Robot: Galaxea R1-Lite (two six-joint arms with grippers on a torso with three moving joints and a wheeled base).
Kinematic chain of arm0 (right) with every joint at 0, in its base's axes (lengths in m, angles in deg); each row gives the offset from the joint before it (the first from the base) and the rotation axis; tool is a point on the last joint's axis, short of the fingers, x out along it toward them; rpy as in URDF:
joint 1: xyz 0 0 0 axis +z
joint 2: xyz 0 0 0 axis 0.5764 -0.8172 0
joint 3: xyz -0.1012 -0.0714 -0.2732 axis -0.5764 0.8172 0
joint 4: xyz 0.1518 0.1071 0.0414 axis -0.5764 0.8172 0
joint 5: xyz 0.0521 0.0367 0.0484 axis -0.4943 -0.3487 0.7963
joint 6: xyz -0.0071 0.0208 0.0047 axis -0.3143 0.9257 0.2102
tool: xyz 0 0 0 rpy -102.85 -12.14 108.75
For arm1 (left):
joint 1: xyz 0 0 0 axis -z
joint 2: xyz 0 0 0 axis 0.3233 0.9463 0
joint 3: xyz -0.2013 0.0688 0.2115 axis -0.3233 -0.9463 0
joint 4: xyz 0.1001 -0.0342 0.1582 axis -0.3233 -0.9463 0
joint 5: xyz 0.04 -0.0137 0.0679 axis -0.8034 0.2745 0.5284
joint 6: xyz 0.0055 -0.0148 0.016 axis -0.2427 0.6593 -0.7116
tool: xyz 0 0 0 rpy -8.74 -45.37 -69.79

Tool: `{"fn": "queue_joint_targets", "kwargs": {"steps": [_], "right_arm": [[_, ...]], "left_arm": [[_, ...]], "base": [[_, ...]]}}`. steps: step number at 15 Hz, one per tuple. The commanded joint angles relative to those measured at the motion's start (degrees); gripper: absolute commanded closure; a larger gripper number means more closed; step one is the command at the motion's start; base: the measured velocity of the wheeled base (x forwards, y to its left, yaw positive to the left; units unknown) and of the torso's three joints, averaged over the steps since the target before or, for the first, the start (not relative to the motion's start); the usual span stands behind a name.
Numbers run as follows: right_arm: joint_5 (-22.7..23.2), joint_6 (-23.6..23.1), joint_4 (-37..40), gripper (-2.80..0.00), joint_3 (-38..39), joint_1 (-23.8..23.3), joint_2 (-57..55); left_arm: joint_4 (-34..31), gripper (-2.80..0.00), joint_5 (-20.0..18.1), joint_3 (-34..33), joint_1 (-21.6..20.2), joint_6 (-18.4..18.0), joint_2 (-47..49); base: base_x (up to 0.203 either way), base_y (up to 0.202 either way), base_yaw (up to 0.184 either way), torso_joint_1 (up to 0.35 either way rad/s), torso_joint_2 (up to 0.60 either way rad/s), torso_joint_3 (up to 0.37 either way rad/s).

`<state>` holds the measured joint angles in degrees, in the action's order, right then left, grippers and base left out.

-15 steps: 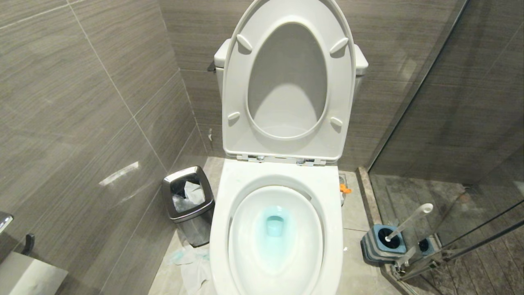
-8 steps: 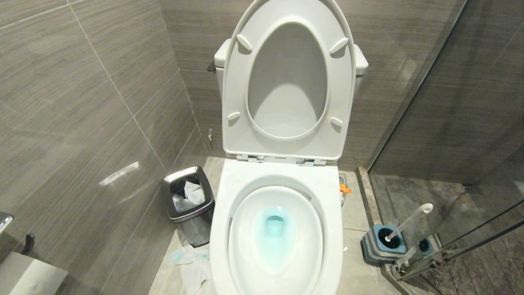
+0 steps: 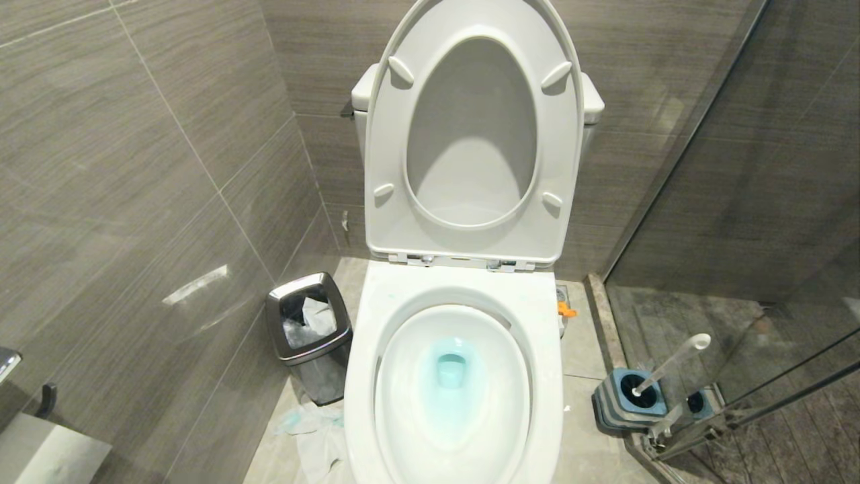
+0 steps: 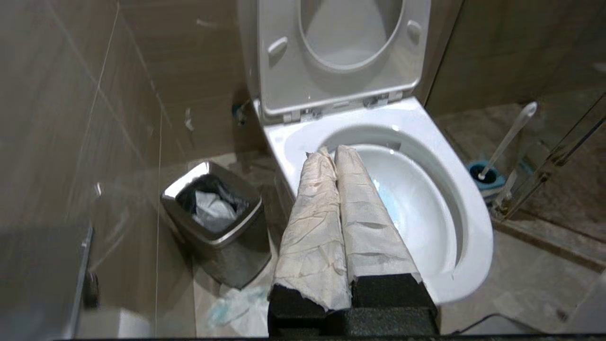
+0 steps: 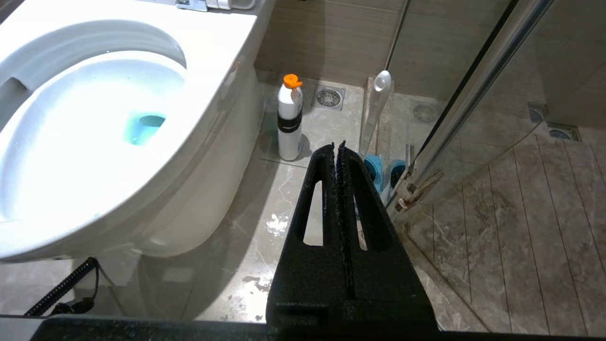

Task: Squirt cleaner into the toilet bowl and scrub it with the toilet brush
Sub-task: Flush the toilet

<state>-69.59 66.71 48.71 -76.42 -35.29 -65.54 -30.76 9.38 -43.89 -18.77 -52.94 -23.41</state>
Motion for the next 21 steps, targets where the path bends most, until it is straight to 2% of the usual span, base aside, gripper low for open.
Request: {"fn": "queue_joint_targets", "kwargs": {"steps": [1,3,6,9,11,13,16,17,19,21], "right_arm": [[0.0,0.0,0.0,0.0,0.0,0.0,-0.1],[0.0,0.0,0.0,0.0,0.0,0.0,-0.1],[0.0,0.0,0.0,0.0,0.0,0.0,-0.1],[0.0,0.0,0.0,0.0,0.0,0.0,-0.1],[0.0,0.0,0.0,0.0,0.0,0.0,-0.1],[0.0,0.0,0.0,0.0,0.0,0.0,-0.1],[0.0,0.0,0.0,0.0,0.0,0.0,-0.1],[0.0,0.0,0.0,0.0,0.0,0.0,-0.1],[0.0,0.0,0.0,0.0,0.0,0.0,-0.1],[0.0,0.0,0.0,0.0,0.0,0.0,-0.1]], "left_arm": [[3.6,0.0,-0.7,7.4,0.2,0.1,17.1],[8.6,0.0,-0.6,13.2,0.4,0.2,28.3],[15.7,0.0,1.7,23.5,1.0,1.4,43.1],[18.8,0.0,7.1,31.2,4.2,5.1,52.3],[18.7,0.0,8.0,35.2,5.1,8.5,56.9],[14.2,0.0,7.9,42.2,5.3,10.9,59.7],[-0.5,0.0,8.0,55.8,5.3,10.8,62.7],[-4.2,0.0,8.0,58.9,5.2,9.8,64.0],[-6.1,0.0,8.4,60.0,4.8,4.9,65.9],[-6.5,0.0,8.3,60.0,3.9,3.7,66.4]], "base": [[0.0,0.0,0.0,0.0,0.0,0.0],[0.0,0.0,0.0,0.0,0.0,0.0],[0.0,0.0,0.0,0.0,0.0,0.0],[0.0,0.0,0.0,0.0,0.0,0.0],[0.0,0.0,0.0,0.0,0.0,0.0],[0.0,0.0,0.0,0.0,0.0,0.0],[0.0,0.0,0.0,0.0,0.0,0.0],[0.0,0.0,0.0,0.0,0.0,0.0],[0.0,0.0,0.0,0.0,0.0,0.0],[0.0,0.0,0.0,0.0,0.0,0.0]]}}
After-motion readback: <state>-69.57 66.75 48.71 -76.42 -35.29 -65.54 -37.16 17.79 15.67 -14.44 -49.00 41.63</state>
